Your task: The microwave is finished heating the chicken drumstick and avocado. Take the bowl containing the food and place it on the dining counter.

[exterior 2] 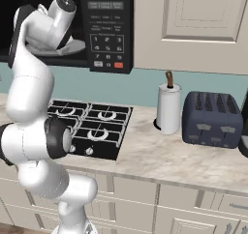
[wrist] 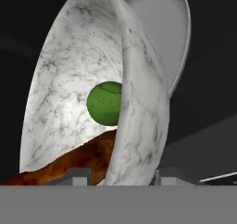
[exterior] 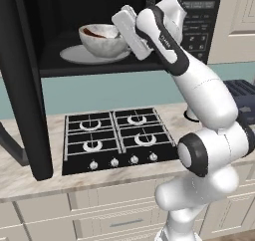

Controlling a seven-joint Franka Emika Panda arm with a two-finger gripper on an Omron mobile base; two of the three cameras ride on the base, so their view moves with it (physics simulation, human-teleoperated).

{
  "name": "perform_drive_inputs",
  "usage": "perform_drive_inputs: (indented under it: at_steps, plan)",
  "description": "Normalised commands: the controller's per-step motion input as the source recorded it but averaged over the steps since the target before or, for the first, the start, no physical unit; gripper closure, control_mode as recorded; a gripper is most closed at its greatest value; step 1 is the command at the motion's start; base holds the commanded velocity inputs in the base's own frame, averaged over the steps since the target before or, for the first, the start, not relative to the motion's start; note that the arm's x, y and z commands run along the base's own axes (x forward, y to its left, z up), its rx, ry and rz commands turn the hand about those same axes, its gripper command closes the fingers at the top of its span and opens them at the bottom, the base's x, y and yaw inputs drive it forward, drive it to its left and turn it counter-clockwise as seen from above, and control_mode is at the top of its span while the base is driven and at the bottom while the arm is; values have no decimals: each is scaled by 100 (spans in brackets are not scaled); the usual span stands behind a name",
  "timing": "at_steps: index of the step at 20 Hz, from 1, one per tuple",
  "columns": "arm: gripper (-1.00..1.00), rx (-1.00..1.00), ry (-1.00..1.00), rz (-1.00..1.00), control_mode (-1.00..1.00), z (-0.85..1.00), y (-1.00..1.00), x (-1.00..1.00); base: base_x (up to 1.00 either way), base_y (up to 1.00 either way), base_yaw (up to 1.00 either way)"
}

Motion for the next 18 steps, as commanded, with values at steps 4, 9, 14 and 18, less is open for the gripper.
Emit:
perform_drive_inputs:
  at_steps: [4,9,14,18]
  plan:
    - [100,6,-11,8,-100,0,-34,-100,0,0,0]
    - [100,0,-2,15,-100,10,-31,-100,0,0,0]
    - [100,-3,0,16,-100,5,-40,-100,0,0,0]
    - [100,-11,0,13,-100,-16,-61,-100,0,0,0]
